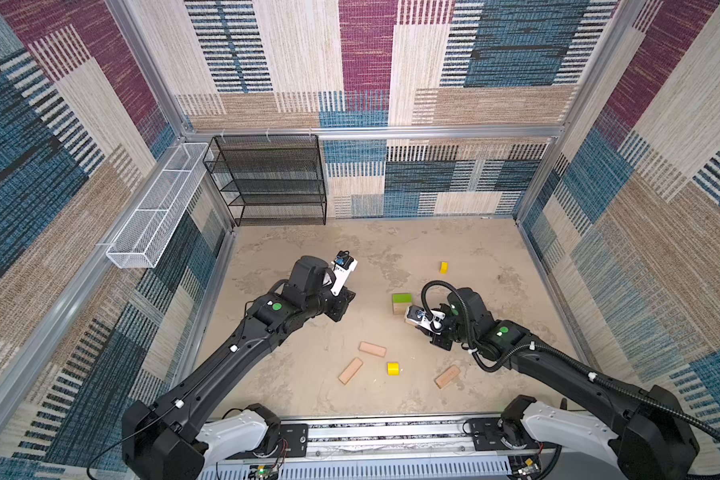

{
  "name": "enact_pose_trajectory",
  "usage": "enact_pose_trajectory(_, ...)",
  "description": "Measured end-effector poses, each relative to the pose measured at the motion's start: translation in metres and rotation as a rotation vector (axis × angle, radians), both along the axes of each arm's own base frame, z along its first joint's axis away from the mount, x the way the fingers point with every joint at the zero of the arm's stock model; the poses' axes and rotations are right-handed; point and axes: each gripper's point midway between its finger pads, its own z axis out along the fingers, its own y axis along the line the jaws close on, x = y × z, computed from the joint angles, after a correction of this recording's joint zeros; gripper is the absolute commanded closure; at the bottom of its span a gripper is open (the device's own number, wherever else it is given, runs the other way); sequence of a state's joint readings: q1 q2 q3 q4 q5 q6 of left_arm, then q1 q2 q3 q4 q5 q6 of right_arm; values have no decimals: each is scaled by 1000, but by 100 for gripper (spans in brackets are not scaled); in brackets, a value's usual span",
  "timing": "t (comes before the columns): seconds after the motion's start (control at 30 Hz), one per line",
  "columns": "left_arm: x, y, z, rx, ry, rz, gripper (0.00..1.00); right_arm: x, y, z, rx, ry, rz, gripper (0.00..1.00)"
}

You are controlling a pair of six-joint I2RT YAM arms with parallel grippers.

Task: Build the wood block tower
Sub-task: 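Lift the plank with the right gripper and carry it toward the green block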

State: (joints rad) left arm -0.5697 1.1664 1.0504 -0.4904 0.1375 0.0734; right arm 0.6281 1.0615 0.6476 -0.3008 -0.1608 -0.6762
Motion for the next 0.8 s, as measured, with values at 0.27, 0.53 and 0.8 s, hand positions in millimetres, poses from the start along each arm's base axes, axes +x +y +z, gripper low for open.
enact_pose_trajectory(0.27,1,-1,0,1,2,0,68,8,1,34,91,-73,-46,100)
enact_pose_trajectory(0.53,1,-1,0,0,0,1,68,17,-1,53,151,-106,-107,100)
enact_pose_trajectory(0.8,2,-1,0,2,0,2,68,24,-5,61,193,-96,-176,100)
